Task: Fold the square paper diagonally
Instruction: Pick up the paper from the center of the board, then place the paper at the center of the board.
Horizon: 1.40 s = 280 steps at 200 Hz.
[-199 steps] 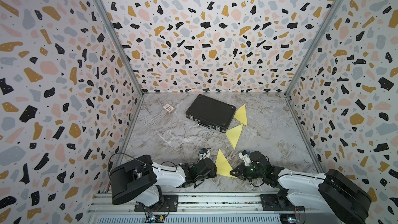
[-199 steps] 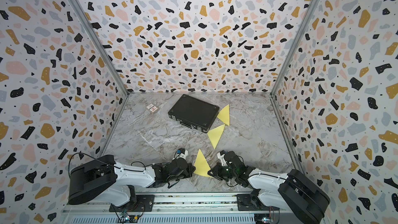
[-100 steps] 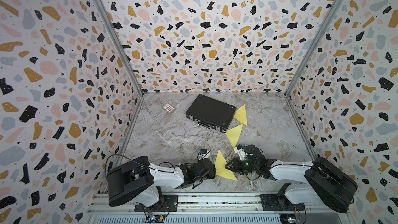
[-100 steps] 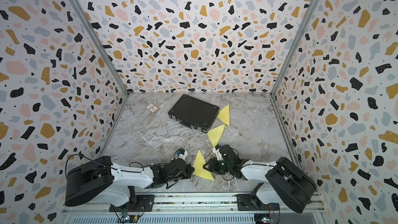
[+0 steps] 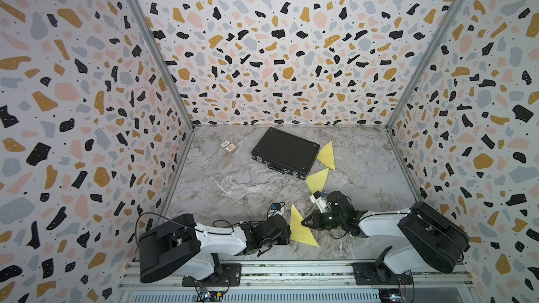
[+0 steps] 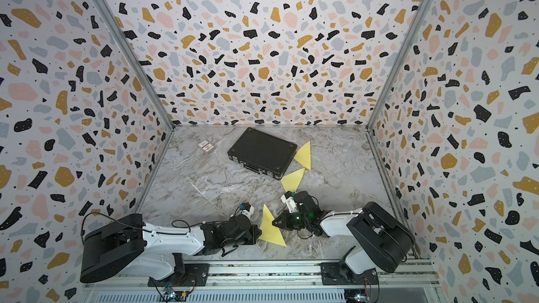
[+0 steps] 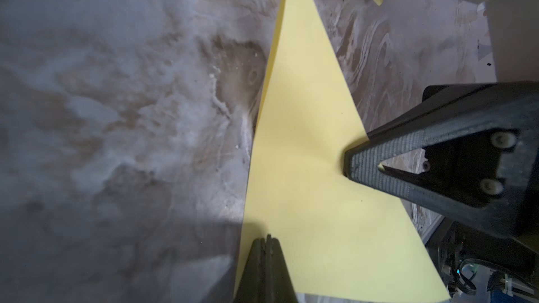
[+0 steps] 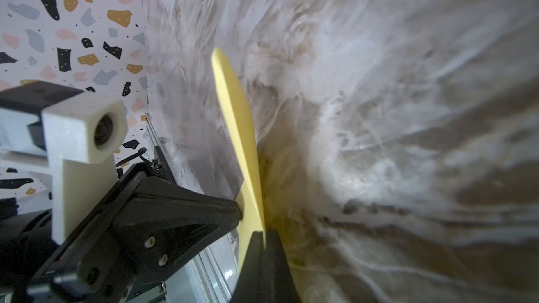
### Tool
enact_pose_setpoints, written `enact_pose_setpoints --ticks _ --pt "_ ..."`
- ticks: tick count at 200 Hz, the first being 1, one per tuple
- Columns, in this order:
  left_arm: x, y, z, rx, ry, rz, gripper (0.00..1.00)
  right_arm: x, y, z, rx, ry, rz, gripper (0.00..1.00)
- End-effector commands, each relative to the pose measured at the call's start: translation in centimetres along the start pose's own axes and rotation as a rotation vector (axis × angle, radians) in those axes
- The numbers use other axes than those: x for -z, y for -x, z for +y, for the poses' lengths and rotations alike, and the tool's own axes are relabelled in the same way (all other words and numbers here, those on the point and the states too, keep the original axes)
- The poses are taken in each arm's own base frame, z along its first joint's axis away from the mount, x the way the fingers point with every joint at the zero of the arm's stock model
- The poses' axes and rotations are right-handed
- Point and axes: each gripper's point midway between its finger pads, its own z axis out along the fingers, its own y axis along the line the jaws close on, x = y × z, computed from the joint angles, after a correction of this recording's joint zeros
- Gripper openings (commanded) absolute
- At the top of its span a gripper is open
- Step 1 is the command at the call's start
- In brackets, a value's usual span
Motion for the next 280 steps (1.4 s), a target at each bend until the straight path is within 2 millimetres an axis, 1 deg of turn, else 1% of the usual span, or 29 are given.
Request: enact_pose_setpoints --ticks 1,13,17,32,48,62,70,84,97,111,128,142,156,175,178,193,220,233,247,262,280 --pt "1.6 -3.0 5.2 -0.065 0.22 0.135 0.0 0.4 0.8 1.9 0.066 0.064 -0.018 0.0" --pt "2.5 -1.6 3.8 -0.086 0.212 0.094 0.0 0.9 0.9 2.4 0.091 0.071 -0.032 0.0" --pt "3.0 -1.3 3.9 -0.093 0.228 0.091 0.0 1.1 1.0 2.5 0.098 0.065 -0.04 0.0" --pt "4.5 0.5 2.5 -0.12 0.228 0.037 0.09 2.2 1.4 2.3 0.124 0.001 -0.079 0.0" --pt "6.2 2.2 1.4 -0.13 0.23 -0.023 0.16 4.4 2.3 1.9 0.141 -0.094 -0.168 0.0" --pt "7.3 3.1 1.0 -0.136 0.226 -0.066 0.19 6.9 3.1 1.7 0.146 -0.174 -0.268 0.0" --pt "7.8 3.4 1.0 -0.133 0.221 -0.083 0.19 8.5 3.6 1.3 0.137 -0.227 -0.333 0.0" --pt "8.2 3.5 1.4 -0.128 0.218 -0.106 0.2 11.7 3.9 -0.5 0.073 -0.356 -0.441 0.0" --pt "8.5 3.5 1.9 -0.116 0.213 -0.127 0.2 14.2 4.4 -1.3 0.023 -0.404 -0.552 0.0" --pt "8.5 3.4 2.2 -0.1 0.187 -0.146 0.2 16.2 5.1 -2.2 -0.035 -0.422 -0.671 0.0" --pt "8.6 3.2 2.4 -0.078 0.162 -0.163 0.21 17.7 5.8 -3.5 -0.112 -0.454 -0.766 0.0" --pt "8.6 3.1 2.6 -0.065 0.15 -0.168 0.21 17.9 6.5 -4.6 -0.163 -0.47 -0.807 0.0" --pt "8.4 2.9 2.7 -0.055 0.14 -0.164 0.21 17.6 7.2 -5.6 -0.19 -0.477 -0.823 0.0" --pt "8.0 2.5 2.7 -0.049 0.132 -0.149 0.21 17.2 8.0 -7.7 -0.238 -0.515 -0.825 0.0" --pt "8.0 2.5 2.7 -0.047 0.131 -0.147 0.2 17.3 8.4 -7.7 -0.242 -0.504 -0.838 0.0" --pt "8.0 2.3 2.9 -0.044 0.137 -0.138 0.2 16.9 9.2 -8.7 -0.266 -0.48 -0.84 0.0" --pt "7.8 2.0 3.2 -0.031 0.134 -0.139 0.2 16.8 9.7 -10.2 -0.278 -0.551 -0.812 0.0" --pt "7.8 2.0 3.3 -0.024 0.131 -0.14 0.2 16.4 9.9 -11.0 -0.29 -0.571 -0.803 0.0" --pt "7.8 1.9 3.5 -0.018 0.131 -0.143 0.2 15.6 10.1 -11.6 -0.303 -0.563 -0.788 0.0" --pt "7.9 1.8 3.5 -0.013 0.127 -0.142 0.2 14.7 10.7 -11.7 -0.305 -0.553 -0.762 0.0" --pt "7.9 1.7 3.7 -0.008 0.127 -0.14 0.2 14.2 11.6 -11.7 -0.309 -0.55 -0.754 0.0"
